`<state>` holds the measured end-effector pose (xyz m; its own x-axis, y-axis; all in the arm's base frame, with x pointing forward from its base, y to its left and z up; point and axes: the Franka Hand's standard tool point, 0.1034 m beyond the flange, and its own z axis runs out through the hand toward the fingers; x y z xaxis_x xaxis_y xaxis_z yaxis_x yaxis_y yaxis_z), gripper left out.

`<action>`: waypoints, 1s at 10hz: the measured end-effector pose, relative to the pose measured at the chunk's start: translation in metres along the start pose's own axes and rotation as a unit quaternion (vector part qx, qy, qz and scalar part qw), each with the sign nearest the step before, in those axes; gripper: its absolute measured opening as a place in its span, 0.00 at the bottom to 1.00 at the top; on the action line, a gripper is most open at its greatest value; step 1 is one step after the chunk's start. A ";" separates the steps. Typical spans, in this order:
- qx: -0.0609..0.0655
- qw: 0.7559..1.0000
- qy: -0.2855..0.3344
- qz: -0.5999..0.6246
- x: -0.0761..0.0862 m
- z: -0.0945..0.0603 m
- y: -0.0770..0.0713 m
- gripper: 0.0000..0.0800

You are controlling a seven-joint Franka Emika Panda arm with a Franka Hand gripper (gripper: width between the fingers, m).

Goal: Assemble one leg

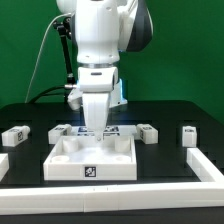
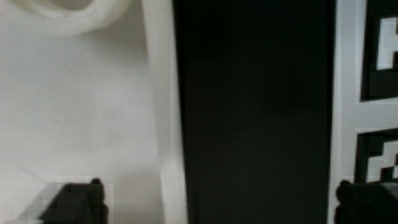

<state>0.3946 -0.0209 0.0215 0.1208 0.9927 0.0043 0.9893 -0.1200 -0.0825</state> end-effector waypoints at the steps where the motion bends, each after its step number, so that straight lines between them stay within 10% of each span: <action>1: 0.002 1.000 0.001 0.004 -0.002 0.004 0.002 0.81; 6: 0.005 1.000 0.005 0.014 -0.019 0.015 0.001 0.81; 10: 0.005 1.000 0.005 0.014 -0.020 0.015 0.001 0.28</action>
Offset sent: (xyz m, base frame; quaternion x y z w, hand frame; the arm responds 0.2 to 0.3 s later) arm -0.0007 -0.0031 -0.0245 -0.0125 0.0557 -0.0320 0.9979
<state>0.3921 -0.0404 0.0064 0.1503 0.9886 0.0123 0.9845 -0.1486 -0.0927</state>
